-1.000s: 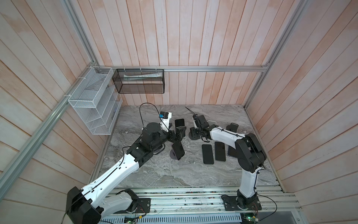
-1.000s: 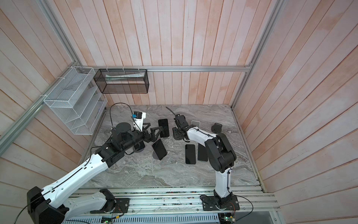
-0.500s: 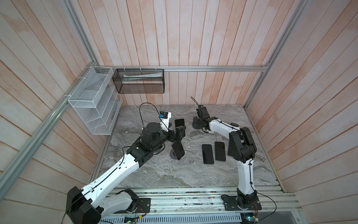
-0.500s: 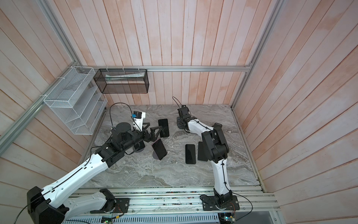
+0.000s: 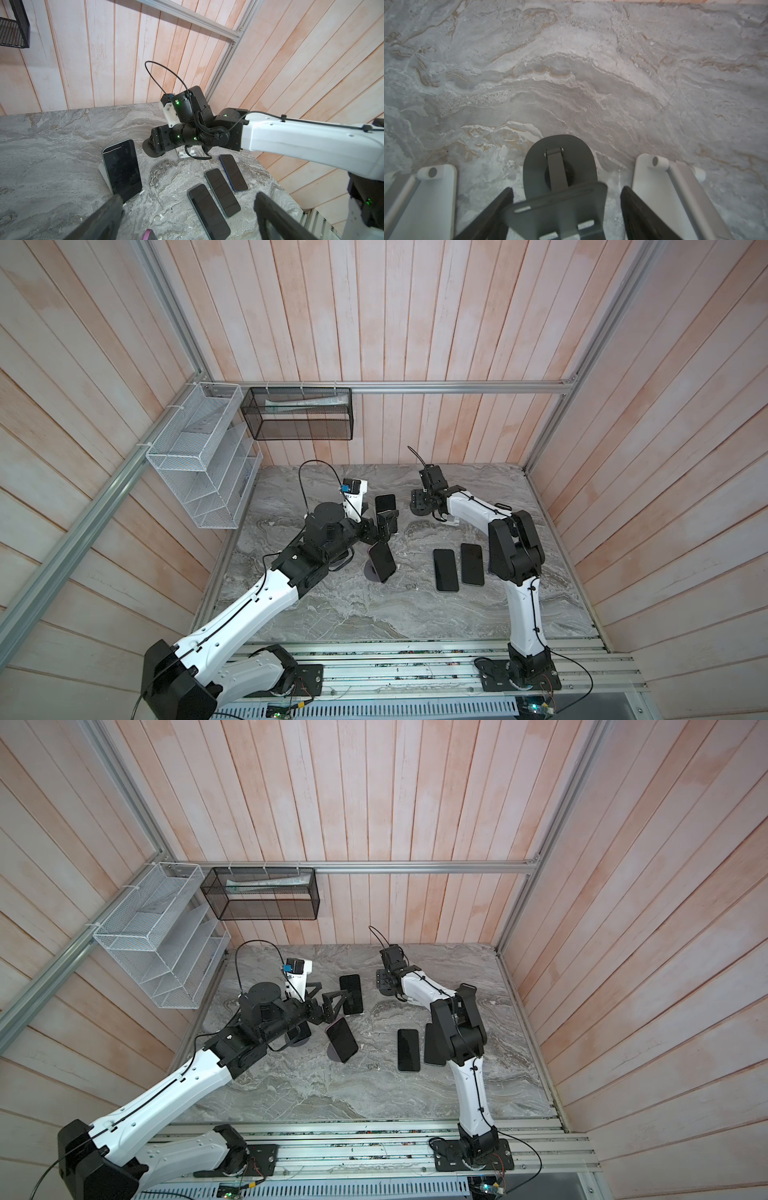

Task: Remove the phone from the phone stand

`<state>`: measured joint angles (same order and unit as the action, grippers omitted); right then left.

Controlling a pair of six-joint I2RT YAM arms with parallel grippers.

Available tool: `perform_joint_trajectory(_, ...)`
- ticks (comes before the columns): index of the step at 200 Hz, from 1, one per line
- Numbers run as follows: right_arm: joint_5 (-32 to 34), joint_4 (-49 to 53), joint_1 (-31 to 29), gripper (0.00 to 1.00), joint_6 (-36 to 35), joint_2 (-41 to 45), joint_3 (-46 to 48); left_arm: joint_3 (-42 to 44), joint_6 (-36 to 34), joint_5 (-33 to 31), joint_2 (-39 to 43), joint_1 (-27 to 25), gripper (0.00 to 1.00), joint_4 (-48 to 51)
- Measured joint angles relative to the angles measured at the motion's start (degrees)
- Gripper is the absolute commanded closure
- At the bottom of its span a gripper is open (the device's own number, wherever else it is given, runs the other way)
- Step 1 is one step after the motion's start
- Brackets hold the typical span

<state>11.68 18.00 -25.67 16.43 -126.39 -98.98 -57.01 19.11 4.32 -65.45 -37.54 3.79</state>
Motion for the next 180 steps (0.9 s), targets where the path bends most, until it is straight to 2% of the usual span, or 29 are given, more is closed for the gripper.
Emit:
perform_joint_trajectory(29,-1.03,1.36,-0.28,0.12,-1.03,4.35,1.42,0.0,-0.09,0.15,0.0,0.02,0.0,-0.33)
perform_joint_trajectory(76,-1.33,-1.14,-2.16,0.13,-2.12,21.7,7.93,0.0,-0.72,-1.38,0.0,0.26,0.0,-0.33)
perform_joint_trajectory(112,-2.12,-8.44,-5.25,0.14,-1.6,36.94,25.94,0.24,-0.26,-5.33,0.22,2.4,0.0,-0.7)
perform_joint_trajectory(145,-4.04,-12.92,-6.69,0.15,1.62,46.53,43.28,0.48,0.85,-10.21,0.35,4.96,0.0,-0.83)
perform_joint_trajectory(180,-2.8,-14.58,-6.64,0.14,3.87,54.14,52.11,0.46,1.75,-14.29,0.52,6.29,0.0,-1.2)
